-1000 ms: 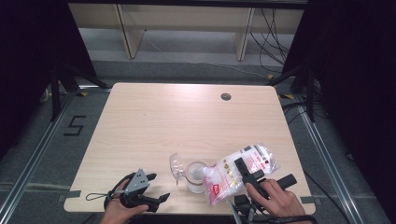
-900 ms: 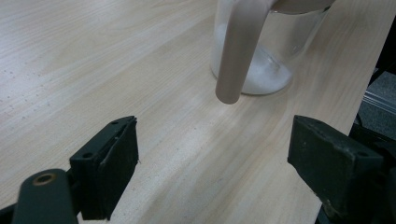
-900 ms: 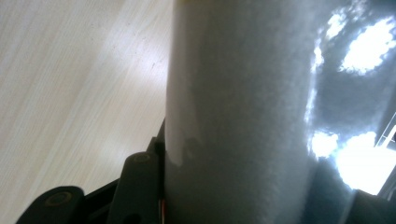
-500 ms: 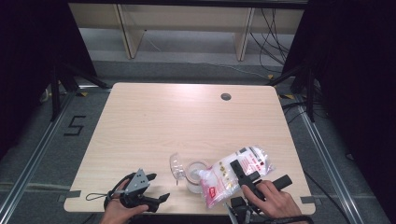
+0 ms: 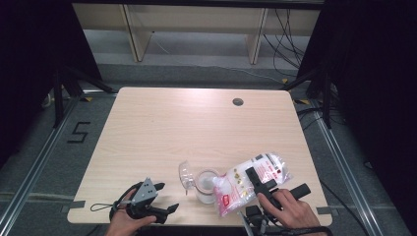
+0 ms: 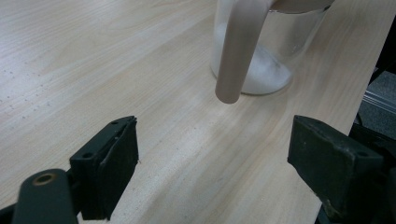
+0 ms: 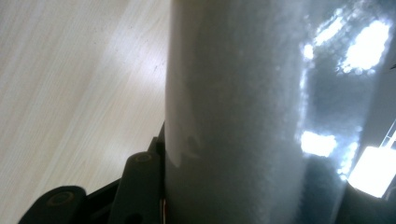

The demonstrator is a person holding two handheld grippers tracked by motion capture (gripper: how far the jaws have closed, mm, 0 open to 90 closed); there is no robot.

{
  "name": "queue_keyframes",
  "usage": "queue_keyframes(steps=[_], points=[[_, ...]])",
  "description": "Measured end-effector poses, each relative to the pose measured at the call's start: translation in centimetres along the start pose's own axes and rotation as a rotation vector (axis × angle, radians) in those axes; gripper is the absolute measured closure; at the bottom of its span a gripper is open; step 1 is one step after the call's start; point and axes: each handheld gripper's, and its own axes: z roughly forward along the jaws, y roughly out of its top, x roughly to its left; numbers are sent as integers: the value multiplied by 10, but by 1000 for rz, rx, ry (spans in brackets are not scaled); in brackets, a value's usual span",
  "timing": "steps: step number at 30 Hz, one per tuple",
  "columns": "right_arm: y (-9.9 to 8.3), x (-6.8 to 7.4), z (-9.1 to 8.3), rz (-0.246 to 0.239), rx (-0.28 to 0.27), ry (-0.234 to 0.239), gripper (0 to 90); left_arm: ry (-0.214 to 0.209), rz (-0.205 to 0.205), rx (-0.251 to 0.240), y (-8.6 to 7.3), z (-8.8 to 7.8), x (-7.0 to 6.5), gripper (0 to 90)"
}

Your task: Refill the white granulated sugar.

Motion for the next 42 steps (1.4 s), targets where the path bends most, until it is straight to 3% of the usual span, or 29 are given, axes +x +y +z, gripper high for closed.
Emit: queue_keyframes(steps=[1,7,9,11,18,36,37,38,42], points=[[-2,-2,1,-20,-11,-3,604,1,1,0,0,0,0,158],[-7,-2,-1,-5,7,-3,606,1,0,-1,0,0,0,158],[-8,-4,0,-31,1,-5,606,2,-1,-2,0,0,0,158],[-9,-1,-1,3,12,-4,607,2,-1,-1,0,0,0,158],[-10,-3,-1,-9,9,-1,608,1,-1,-1,0,0,0,158],[3,-4,-2,-17,-33,-6,612,5,-1,-3,0,0,0,158],[3,-1,-3,12,-26,-3,612,5,-2,-4,0,0,0,158],[4,-1,-3,12,-27,-5,612,3,-1,-1,0,0,0,158],[4,-3,-1,-19,-40,-5,612,1,-1,-2,0,0,0,158]])
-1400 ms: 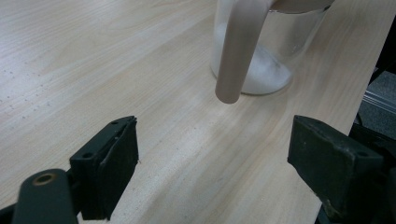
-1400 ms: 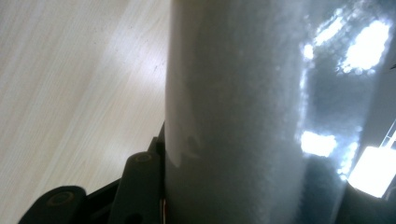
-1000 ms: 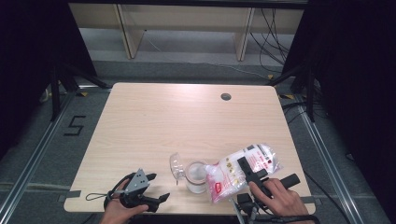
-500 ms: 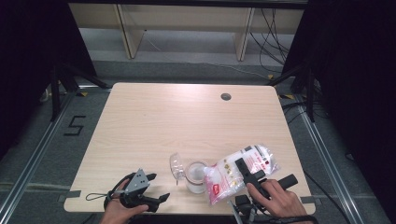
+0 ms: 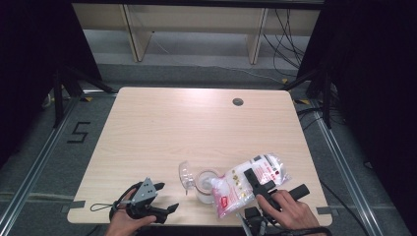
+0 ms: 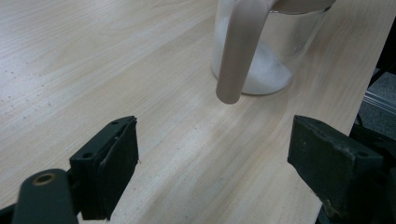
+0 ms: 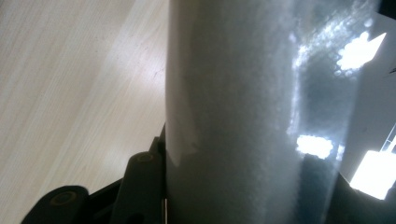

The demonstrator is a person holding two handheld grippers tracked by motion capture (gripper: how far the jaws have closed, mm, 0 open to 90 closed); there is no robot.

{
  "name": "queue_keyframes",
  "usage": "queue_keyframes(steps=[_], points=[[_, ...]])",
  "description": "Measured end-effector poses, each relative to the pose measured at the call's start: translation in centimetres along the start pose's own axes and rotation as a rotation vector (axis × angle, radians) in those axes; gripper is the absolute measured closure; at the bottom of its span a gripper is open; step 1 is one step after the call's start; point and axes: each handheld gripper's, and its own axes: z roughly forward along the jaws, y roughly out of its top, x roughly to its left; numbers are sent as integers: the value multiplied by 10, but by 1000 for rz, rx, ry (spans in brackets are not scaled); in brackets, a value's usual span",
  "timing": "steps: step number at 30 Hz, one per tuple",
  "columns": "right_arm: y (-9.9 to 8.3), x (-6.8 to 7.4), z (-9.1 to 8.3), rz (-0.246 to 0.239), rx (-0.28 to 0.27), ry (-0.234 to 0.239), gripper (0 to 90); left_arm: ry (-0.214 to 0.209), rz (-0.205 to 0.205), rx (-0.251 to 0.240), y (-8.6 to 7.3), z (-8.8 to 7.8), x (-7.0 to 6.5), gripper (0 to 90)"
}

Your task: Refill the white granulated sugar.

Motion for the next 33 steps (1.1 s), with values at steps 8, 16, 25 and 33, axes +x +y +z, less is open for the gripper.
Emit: queue_keyframes(steps=[8,16,25,33], points=[[-5,0,1,3,9,4,614,0,1,1,0,0,0,158],[-10,0,1,9,13,-1,615,0,0,0,0,0,0,158],[-12,2,-1,40,36,7,618,0,1,0,0,0,0,159],[-10,0,-1,14,24,2,620,4,0,-1,0,0,0,159]])
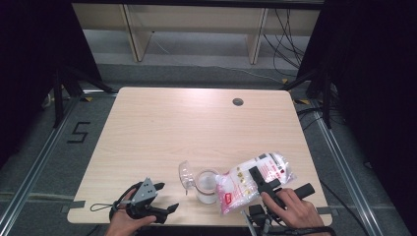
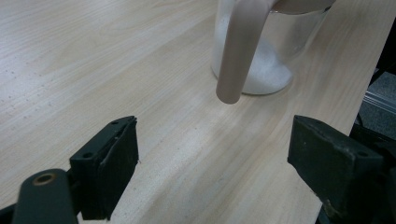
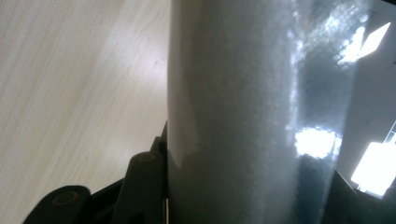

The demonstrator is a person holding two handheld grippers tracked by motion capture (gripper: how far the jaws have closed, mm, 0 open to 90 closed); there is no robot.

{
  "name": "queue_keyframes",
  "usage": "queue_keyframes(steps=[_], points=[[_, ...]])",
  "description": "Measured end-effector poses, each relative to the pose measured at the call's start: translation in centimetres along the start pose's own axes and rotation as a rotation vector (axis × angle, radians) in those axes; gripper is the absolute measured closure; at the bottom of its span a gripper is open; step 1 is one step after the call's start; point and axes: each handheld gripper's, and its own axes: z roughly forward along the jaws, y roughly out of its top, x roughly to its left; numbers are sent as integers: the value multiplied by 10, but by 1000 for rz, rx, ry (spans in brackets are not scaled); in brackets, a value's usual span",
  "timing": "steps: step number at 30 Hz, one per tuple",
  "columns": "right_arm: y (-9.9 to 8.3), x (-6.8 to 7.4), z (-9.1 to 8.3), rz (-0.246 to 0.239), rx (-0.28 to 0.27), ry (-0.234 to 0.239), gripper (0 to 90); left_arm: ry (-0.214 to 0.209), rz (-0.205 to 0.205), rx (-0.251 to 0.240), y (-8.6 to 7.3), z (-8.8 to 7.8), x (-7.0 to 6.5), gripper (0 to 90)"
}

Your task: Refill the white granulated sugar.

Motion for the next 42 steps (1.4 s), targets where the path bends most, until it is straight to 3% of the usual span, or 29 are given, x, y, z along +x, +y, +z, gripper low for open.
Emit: queue_keyframes(steps=[15,16,17,20,34,42], points=[[5,0,-1,9,-15,2,628,0,0,0,0,0,0,159],[5,-1,0,-11,-25,-3,628,-4,0,1,0,0,0,159],[5,3,-2,51,-5,6,629,-3,0,2,0,0,0,159],[7,-1,-1,-2,-28,-2,631,-4,0,2,0,0,0,159],[12,1,-1,27,-44,9,640,1,0,0,0,0,0,159],[9,-1,0,20,-55,-2,646,0,0,0,0,0,0,159]])
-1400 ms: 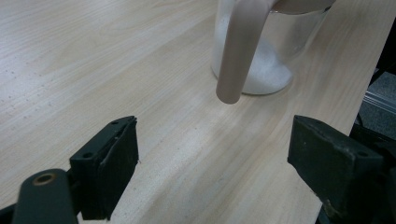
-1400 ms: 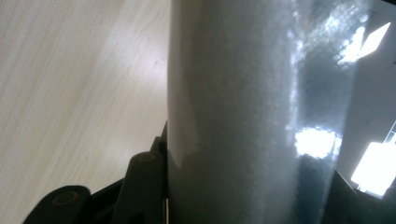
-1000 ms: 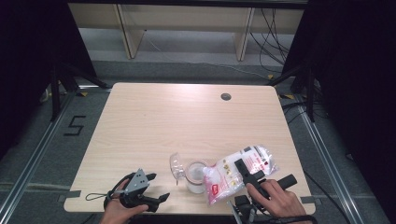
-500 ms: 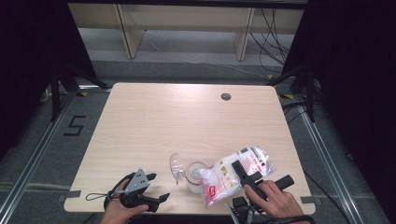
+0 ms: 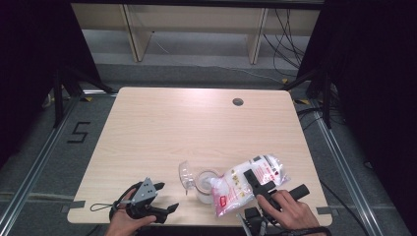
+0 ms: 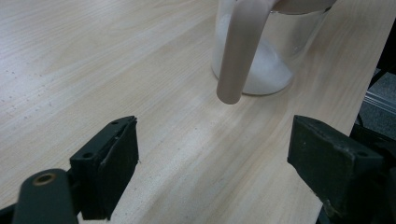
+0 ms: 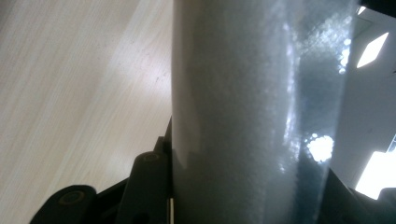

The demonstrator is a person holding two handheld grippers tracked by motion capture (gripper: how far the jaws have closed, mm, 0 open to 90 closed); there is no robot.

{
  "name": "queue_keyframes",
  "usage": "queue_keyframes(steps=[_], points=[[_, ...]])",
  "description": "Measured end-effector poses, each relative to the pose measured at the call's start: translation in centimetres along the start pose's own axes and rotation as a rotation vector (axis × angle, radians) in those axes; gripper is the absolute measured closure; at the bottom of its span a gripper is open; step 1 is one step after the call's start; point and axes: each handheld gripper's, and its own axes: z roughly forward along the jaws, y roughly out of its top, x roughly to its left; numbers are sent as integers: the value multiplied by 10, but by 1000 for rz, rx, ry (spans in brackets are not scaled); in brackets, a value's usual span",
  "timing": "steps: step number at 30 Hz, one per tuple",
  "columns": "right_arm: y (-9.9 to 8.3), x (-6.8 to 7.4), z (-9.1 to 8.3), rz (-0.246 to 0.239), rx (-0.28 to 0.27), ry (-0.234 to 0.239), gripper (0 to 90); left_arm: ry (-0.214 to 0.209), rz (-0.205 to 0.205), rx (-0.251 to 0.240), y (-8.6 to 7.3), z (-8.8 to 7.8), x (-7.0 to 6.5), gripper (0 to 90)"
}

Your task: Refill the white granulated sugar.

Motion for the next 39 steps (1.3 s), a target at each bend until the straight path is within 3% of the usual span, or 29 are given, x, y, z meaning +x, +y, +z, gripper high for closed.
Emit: queue_keyframes(steps=[2,15,20,29,31,32,39], points=[[-1,1,-1,16,17,7,648,0,1,0,0,0,0,159],[-7,1,1,-4,15,3,657,0,1,1,0,0,0,159],[-8,1,-1,8,36,7,659,-2,1,2,0,0,0,159],[-8,2,-1,18,36,7,662,-4,1,2,0,0,0,159],[-7,0,-1,-3,19,5,662,-4,1,3,0,0,0,159],[-6,2,-2,29,29,8,662,-4,0,2,0,0,0,159],[0,-1,-2,12,3,-1,664,0,2,1,0,0,0,159]])
